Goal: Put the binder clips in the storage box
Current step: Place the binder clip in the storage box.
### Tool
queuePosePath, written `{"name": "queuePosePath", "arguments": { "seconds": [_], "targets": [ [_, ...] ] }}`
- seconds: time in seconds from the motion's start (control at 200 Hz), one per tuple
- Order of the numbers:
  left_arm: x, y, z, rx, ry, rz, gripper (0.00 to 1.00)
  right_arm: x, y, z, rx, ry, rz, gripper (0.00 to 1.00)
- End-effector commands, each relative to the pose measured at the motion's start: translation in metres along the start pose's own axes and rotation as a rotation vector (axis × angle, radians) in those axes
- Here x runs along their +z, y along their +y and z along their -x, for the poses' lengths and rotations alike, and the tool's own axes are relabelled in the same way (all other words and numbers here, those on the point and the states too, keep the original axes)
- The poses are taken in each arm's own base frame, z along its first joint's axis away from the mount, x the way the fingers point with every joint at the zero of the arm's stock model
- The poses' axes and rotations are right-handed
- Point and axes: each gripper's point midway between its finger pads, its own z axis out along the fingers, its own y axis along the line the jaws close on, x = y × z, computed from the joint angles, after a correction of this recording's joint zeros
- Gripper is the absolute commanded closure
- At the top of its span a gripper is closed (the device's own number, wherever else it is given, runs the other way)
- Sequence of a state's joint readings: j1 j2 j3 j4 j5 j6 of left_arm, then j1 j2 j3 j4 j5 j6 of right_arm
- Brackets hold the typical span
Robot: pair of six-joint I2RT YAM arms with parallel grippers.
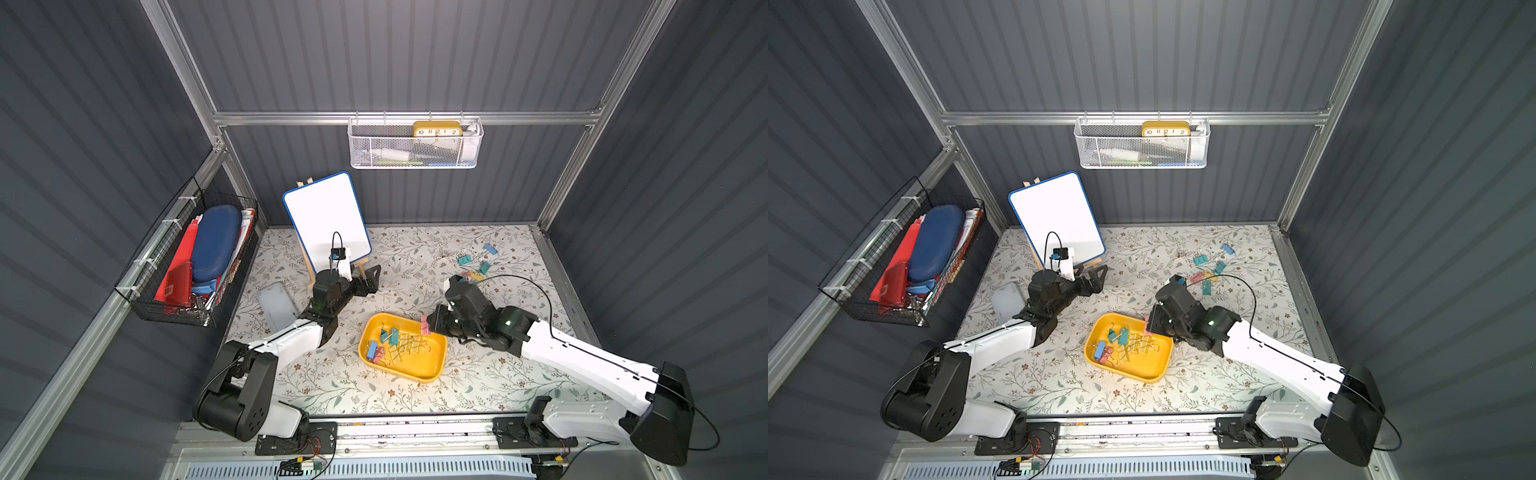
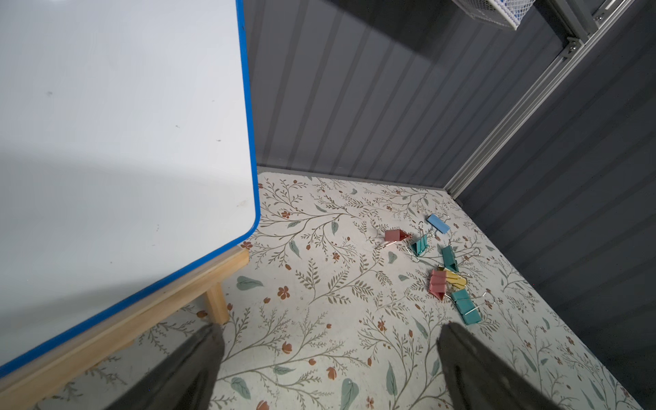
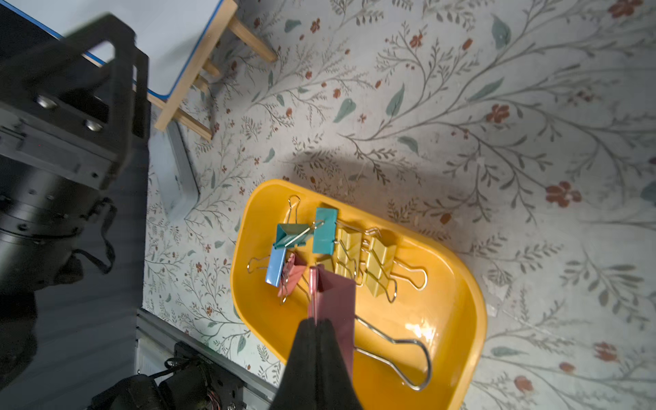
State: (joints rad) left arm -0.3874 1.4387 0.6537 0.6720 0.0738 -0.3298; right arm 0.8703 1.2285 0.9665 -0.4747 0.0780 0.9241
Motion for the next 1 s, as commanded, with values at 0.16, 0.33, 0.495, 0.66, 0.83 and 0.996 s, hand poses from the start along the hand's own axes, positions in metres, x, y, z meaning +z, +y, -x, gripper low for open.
{"name": "queuePosePath", "arguments": {
  "seconds": [0.16, 0.33, 0.495, 0.66, 0.83, 0.996],
  "targets": [
    [-0.003, 0.003, 0.007, -0.011, -0.019, 0.027, 0.01, 0.011, -0.049, -0.018, -0.082, -0.048, -0.392, 1.0],
    [-0.003, 0.003, 0.007, -0.011, -0.018, 0.028, 0.01, 0.031, -0.052, -0.02, -0.109, -0.06, -0.428, 1.0],
    [-0.002, 0.004, 0.006, -0.012, -0.013, 0.031, 0.01, 0.051, -0.047, -0.031, -0.08, -0.014, -0.419, 1.0],
    [-0.002, 0.004, 0.006, -0.012, -0.013, 0.032, 0.01, 0.069, -0.039, -0.039, -0.035, 0.004, -0.359, 1.0],
    [0.0, 0.004, 0.005, -0.011, -0.01, 0.03, 0.01, 0.076, -0.035, -0.042, 0.003, -0.001, -0.303, 1.0],
    [-0.001, 0.004, 0.006, -0.012, -0.012, 0.031, 0.01, 0.085, -0.04, -0.047, 0.06, -0.014, -0.27, 1.0]
  ]
}}
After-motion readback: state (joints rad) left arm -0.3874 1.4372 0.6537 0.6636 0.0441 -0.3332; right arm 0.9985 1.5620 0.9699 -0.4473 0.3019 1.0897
